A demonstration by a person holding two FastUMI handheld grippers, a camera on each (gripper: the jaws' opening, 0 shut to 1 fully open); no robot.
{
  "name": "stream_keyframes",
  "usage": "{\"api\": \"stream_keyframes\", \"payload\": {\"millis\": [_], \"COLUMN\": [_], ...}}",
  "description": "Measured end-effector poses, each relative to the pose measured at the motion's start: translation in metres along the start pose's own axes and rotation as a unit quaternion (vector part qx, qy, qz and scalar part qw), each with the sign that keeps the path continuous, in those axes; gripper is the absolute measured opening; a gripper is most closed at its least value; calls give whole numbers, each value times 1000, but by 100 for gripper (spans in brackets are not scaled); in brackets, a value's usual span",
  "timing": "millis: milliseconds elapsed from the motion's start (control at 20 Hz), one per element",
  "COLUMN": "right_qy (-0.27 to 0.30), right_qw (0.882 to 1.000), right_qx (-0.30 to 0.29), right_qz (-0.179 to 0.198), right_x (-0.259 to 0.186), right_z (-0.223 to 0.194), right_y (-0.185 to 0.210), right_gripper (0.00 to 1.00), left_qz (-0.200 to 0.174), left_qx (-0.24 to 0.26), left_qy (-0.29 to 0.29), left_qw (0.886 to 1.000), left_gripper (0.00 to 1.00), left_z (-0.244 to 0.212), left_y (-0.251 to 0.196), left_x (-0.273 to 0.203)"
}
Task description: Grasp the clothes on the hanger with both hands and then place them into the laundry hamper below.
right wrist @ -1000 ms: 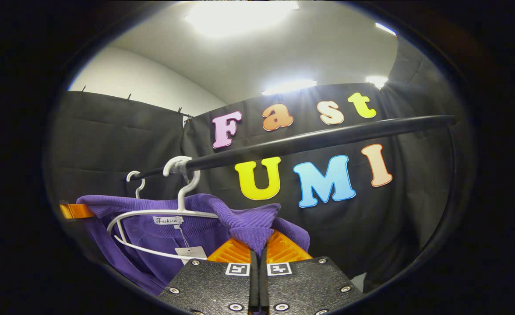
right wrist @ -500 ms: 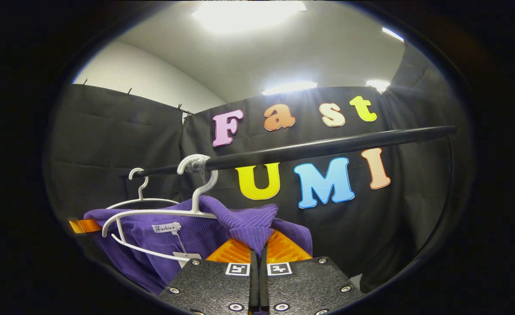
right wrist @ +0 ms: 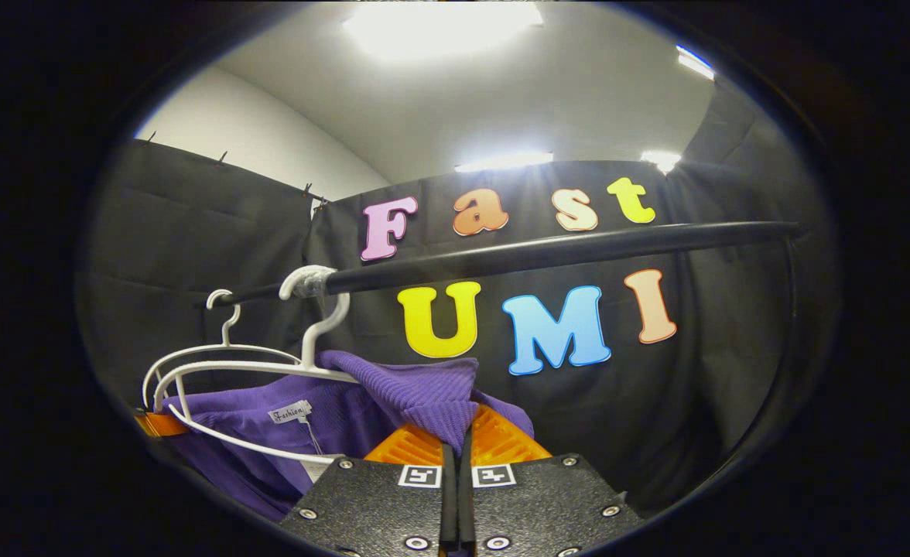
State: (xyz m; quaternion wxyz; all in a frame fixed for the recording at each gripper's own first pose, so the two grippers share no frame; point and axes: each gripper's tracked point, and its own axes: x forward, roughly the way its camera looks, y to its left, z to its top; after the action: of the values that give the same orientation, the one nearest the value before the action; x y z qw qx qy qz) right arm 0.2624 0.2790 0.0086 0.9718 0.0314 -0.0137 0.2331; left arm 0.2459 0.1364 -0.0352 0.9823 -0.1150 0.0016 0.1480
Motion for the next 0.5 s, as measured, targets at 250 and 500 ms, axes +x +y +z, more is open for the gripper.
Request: {"api": "stream_keyframes", "payload": {"millis": [250, 500], "right_qy": [7, -5], "right_qw": [1000, 999], "right_qx": [15, -5], "right_qz": [-19, -36], "right_x": [12, 25], "right_z": [-7, -8], "right_y": [-39, -75], "right_gripper": [0, 0], "left_qz": [-7, 0], "left_qx": [11, 20], "left_qy": [-12, -6], "left_qw": [1000, 1000], "left_gripper": [1, 1], "left_z": [-7, -10], "left_y": [-39, -54], "left_x": [6, 10]}}
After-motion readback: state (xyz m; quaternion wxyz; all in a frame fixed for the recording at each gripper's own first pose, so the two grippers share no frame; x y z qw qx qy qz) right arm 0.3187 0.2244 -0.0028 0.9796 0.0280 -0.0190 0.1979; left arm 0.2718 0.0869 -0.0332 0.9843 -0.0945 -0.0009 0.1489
